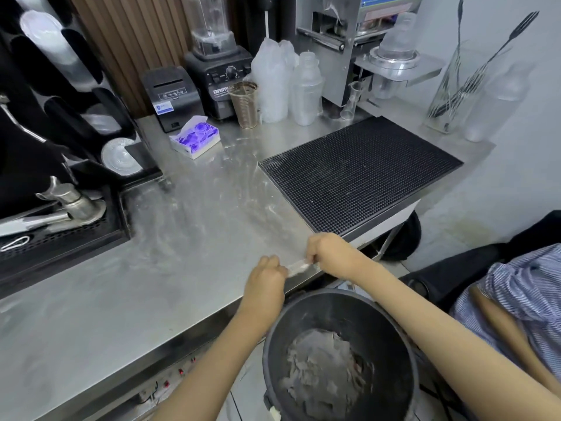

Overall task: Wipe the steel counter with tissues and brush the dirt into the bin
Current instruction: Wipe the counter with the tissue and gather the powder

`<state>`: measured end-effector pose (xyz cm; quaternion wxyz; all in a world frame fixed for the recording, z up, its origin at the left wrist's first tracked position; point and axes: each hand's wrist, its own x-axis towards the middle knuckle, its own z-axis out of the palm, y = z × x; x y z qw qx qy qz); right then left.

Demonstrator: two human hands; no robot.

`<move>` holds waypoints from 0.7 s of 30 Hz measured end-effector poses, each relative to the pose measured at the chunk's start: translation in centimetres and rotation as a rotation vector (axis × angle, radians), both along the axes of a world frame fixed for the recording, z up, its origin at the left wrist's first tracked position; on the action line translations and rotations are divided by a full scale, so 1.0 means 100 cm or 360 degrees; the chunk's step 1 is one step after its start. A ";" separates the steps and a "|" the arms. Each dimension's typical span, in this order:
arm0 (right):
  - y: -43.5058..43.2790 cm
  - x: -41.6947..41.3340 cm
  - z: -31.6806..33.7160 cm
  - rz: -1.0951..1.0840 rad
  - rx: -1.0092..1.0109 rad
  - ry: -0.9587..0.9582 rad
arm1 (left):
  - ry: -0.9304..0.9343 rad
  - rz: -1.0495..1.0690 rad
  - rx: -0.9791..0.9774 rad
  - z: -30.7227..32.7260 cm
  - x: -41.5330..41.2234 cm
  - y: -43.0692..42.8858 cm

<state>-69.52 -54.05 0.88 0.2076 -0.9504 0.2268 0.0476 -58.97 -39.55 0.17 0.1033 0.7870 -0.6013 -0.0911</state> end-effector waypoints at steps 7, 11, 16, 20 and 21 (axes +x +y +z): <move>0.002 -0.007 0.021 -0.0152 -0.0035 -0.0215 | 0.0196 0.0175 -0.0238 0.009 0.013 -0.004; -0.001 0.050 0.019 -0.0066 -0.0149 -0.0334 | 0.0121 0.0483 -0.0230 0.011 0.059 -0.014; 0.008 0.073 0.002 -0.0006 -0.0093 -0.0175 | 0.0079 0.0566 -0.0133 -0.003 0.054 -0.006; 0.012 0.025 -0.006 0.0038 -0.0154 -0.0107 | 0.0034 0.0346 -0.0130 -0.007 0.019 0.001; 0.011 0.009 -0.009 0.0018 -0.0108 -0.0091 | 0.0055 0.0256 -0.0096 -0.006 0.011 0.002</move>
